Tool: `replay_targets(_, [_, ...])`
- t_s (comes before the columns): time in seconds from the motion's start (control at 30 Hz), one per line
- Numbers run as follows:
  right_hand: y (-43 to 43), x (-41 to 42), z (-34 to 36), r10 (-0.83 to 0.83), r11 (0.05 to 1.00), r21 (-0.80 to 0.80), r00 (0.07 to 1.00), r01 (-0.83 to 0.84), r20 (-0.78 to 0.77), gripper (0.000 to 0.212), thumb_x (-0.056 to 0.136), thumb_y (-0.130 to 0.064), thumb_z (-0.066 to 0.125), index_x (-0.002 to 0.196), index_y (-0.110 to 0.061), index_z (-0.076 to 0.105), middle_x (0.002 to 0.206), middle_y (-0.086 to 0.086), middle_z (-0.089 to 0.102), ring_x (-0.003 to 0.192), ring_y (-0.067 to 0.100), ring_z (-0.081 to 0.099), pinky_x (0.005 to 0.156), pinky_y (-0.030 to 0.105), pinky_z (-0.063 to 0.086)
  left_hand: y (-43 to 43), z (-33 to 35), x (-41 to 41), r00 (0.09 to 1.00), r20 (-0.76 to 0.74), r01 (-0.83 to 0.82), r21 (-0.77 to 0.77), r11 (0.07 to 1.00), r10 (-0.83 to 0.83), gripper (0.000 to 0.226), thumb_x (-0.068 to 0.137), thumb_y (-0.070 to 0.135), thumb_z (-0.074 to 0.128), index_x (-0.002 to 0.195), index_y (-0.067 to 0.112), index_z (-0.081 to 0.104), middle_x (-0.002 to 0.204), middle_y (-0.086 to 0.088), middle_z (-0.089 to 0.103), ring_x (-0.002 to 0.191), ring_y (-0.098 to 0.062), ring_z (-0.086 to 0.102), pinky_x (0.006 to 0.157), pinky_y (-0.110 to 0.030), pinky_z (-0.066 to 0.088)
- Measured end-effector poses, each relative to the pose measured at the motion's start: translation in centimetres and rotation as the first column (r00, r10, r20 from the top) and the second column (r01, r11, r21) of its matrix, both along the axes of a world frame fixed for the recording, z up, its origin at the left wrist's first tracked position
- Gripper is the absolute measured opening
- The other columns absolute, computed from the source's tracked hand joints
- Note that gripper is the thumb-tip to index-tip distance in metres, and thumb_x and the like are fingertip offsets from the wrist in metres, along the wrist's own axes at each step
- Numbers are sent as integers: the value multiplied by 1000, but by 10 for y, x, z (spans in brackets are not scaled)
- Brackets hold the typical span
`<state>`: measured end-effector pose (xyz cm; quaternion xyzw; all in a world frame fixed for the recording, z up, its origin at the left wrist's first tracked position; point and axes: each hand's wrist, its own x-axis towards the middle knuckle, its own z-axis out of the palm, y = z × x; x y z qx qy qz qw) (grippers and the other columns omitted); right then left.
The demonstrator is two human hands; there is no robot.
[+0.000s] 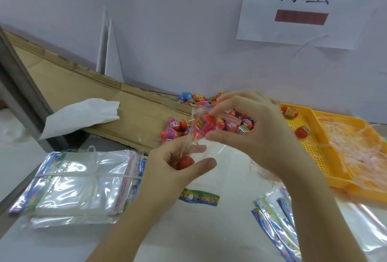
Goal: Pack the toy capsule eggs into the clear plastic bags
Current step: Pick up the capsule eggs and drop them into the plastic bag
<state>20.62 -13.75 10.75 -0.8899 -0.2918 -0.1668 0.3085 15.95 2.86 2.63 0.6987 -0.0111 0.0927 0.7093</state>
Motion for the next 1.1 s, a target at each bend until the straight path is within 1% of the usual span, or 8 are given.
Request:
replay_targets(0.1, [2, -1, 1, 20, 1000, 6, 994, -19, -103, 33, 61, -66, 62, 90, -50, 63, 113, -25, 47, 117, 2, 37, 105, 48, 29, 0, 2, -1, 1000, -2, 25, 11, 1000, -25, 32, 63, 50, 87, 89, 37, 75, 68, 1, 68, 60, -29, 61, 55, -23, 51])
replay_targets(0.2, [4, 0, 0, 33, 999, -13, 985, -36, -169, 30, 63, -64, 62, 91, -52, 65, 118, -23, 45, 121, 6, 34, 104, 51, 30, -1, 5, 0, 999, 13, 36, -61, 997, -35, 24, 63, 43, 78, 86, 36, 76, 72, 3, 72, 59, -16, 66, 63, -40, 58])
replay_targets(0.3, [8, 0, -2, 43, 997, -56, 975, -57, -220, 36, 70, -69, 48, 95, -51, 67, 124, -23, 43, 127, 7, 30, 107, 52, 26, -1, 8, -1, 999, 17, 36, -154, 987, -33, 28, 60, 39, 77, 87, 30, 79, 66, 2, 70, 56, -10, 64, 59, -30, 59])
replay_targets(0.47, [14, 0, -5, 74, 996, -23, 965, -82, -250, 33, 80, -62, 37, 91, -50, 66, 135, -20, 43, 133, 8, 26, 110, 51, 23, 2, 13, -1, 1000, -29, -5, -223, 975, -2, 31, 57, 42, 76, 80, 22, 78, 67, -20, 65, 60, -26, 64, 55, -18, 53])
replay_targets(0.8, [19, -2, -11, 177, 983, -5, 947, -185, -268, 45, 90, -58, 36, 101, -36, 73, 143, -17, 39, 138, 7, 20, 113, 48, 21, 6, 9, 2, 1000, -26, -7, -201, 980, 2, 32, 60, 47, 76, 83, 25, 78, 73, -4, 74, 67, -17, 71, 60, -25, 56])
replay_targets(0.9, [21, 3, -18, 263, 959, 170, 937, -228, -229, 28, 92, -56, 44, 109, -51, 65, 140, -20, 41, 136, 0, 27, 111, 34, 29, 8, 8, 2, 998, -48, -46, -244, 969, 36, 31, 61, 47, 82, 85, 27, 78, 76, -4, 75, 68, -19, 71, 66, -37, 58])
replay_targets(1.0, [16, 25, -34, 112, 872, 488, 986, -38, -122, 28, 94, -42, 46, 118, -53, 55, 130, -13, 53, 118, -7, 47, 91, 9, 41, 13, 8, 4, 995, -58, -93, -296, 951, 79, 34, 61, 47, 80, 85, 23, 78, 79, -9, 75, 69, -25, 69, 70, -48, 57])
replay_targets(1.1, [3, 48, -63, -160, 953, 214, 955, 216, -251, 35, 96, -27, 53, 130, -38, 53, 131, -6, 52, 108, -4, 47, 92, 14, 37, 16, 9, 7, 994, -58, -108, -336, 936, 94, 31, 58, 46, 78, 79, 24, 79, 79, -4, 75, 64, -18, 70, 68, -43, 59])
